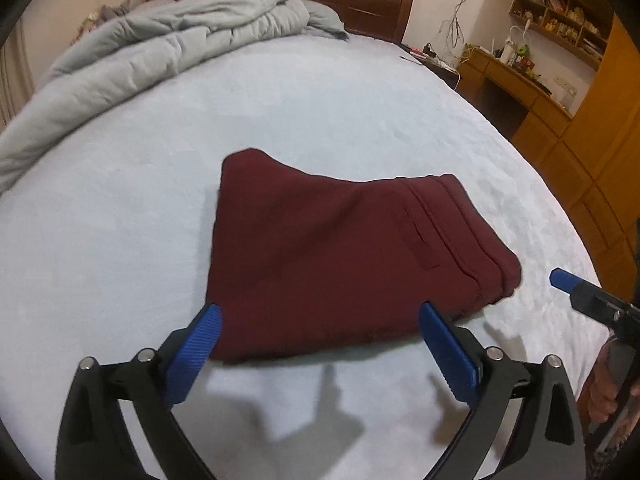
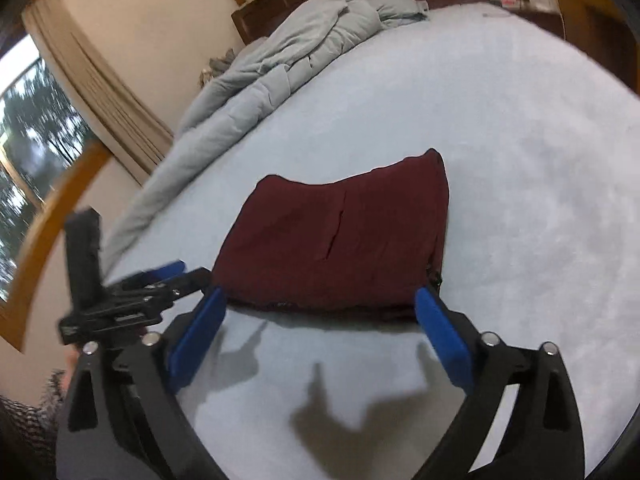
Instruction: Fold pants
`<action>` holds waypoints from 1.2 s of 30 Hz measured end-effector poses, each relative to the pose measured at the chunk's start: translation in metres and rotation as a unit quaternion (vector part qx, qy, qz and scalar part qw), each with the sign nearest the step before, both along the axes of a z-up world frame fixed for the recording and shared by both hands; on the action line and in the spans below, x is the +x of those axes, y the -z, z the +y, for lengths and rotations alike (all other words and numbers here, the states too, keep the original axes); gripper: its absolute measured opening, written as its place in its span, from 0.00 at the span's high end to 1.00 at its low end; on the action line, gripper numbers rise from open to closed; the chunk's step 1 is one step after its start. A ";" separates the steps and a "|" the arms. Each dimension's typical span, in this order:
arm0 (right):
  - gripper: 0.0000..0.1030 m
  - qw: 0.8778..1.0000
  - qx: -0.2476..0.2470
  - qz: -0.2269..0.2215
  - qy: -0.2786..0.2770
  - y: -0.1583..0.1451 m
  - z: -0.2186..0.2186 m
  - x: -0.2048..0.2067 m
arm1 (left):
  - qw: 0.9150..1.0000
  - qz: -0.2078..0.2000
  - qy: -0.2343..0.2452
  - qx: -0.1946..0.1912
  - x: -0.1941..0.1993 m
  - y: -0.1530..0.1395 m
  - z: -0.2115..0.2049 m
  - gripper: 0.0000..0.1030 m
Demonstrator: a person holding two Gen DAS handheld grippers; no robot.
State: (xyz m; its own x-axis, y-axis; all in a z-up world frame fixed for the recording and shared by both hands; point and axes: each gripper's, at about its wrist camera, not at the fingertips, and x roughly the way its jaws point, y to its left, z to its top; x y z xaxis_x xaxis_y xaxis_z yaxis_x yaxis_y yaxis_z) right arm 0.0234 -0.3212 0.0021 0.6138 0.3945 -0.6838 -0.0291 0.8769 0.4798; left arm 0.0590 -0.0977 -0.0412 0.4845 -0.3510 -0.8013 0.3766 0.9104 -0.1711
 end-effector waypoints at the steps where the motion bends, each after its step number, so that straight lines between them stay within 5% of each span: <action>1: 0.05 1.000 -0.010 0.003 0.002 -0.004 0.005 -0.002 | 1.000 -0.003 -0.002 0.004 -0.004 -0.004 0.000 0.04; 7: 0.03 0.996 -0.080 0.023 0.036 -0.017 0.025 -0.013 | 1.000 -0.005 -0.019 0.014 -0.026 -0.022 0.007 0.04; 27: 0.03 0.979 -0.177 0.077 0.070 -0.029 0.041 -0.022 | 0.997 -0.010 -0.040 0.068 -0.062 -0.051 0.017 0.04; 36: 0.03 0.980 -0.158 0.104 0.067 -0.015 0.042 -0.018 | 0.996 0.000 -0.048 0.073 -0.061 -0.046 0.015 0.04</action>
